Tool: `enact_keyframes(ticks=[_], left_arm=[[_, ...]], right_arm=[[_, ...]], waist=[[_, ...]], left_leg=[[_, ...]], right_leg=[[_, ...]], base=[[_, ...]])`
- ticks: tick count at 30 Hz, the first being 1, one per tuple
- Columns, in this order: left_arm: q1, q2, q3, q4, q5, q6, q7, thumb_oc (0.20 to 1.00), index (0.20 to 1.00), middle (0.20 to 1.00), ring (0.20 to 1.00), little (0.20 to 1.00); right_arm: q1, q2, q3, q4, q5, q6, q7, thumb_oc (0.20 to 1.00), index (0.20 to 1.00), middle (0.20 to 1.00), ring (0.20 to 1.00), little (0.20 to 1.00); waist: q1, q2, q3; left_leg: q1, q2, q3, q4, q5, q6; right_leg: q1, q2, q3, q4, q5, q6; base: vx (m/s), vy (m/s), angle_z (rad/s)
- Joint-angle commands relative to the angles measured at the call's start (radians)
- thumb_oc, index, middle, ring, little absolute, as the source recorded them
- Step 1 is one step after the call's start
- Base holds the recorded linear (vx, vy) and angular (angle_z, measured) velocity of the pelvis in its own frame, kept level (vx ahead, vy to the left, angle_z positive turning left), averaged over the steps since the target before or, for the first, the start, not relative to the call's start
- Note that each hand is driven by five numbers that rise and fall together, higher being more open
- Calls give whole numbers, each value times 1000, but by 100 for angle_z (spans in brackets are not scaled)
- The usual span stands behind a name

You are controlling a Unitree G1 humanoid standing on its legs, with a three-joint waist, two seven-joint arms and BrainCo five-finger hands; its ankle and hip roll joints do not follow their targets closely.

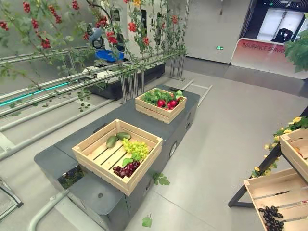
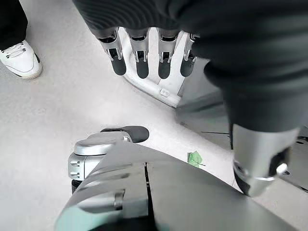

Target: Pick up the fruits from the basket on one side to the basket on the other side

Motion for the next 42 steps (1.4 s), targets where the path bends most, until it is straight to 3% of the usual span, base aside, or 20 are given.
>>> enact_keyframes(ticks=[1,26,35,42], left_arm=[[-37,-45,3,63,1,-1,-17,1000,1000,1000,1000,1000],[-42,-25,-9,60,43,-2,20,1000,1000,1000,1000,1000],[-79,-7,-47,7,69,-25,65,1000,1000,1000,1000,1000],[-132,1,-37,-53,-12,-56,106,1000,1000,1000,1000,1000]], right_arm=[[-67,25,19,52,-15,-2,17,1000,1000,1000,1000,1000],[-73,20,23,52,-21,-5,5,1000,1000,1000,1000,1000],[-88,7,23,40,-12,-12,-24,1000,1000,1000,1000,1000],[-127,-10,20,28,15,-23,-51,1000,1000,1000,1000,1000]], waist=[[9,3,29],[4,6,41],[-3,6,75],[-4,3,126]], left_leg=[[23,-33,34,7,-55,28],[23,-31,38,7,-55,25],[6,-30,40,7,-48,22],[-20,-31,37,7,-32,18]], right_leg=[[85,-42,-4,26,-89,108],[81,-37,0,24,-87,108],[64,-39,2,20,-77,110],[42,-39,-2,17,-60,110]], base=[[-236,-304,103],[0,0,0],[-17,0,0],[-66,-12,-1]])
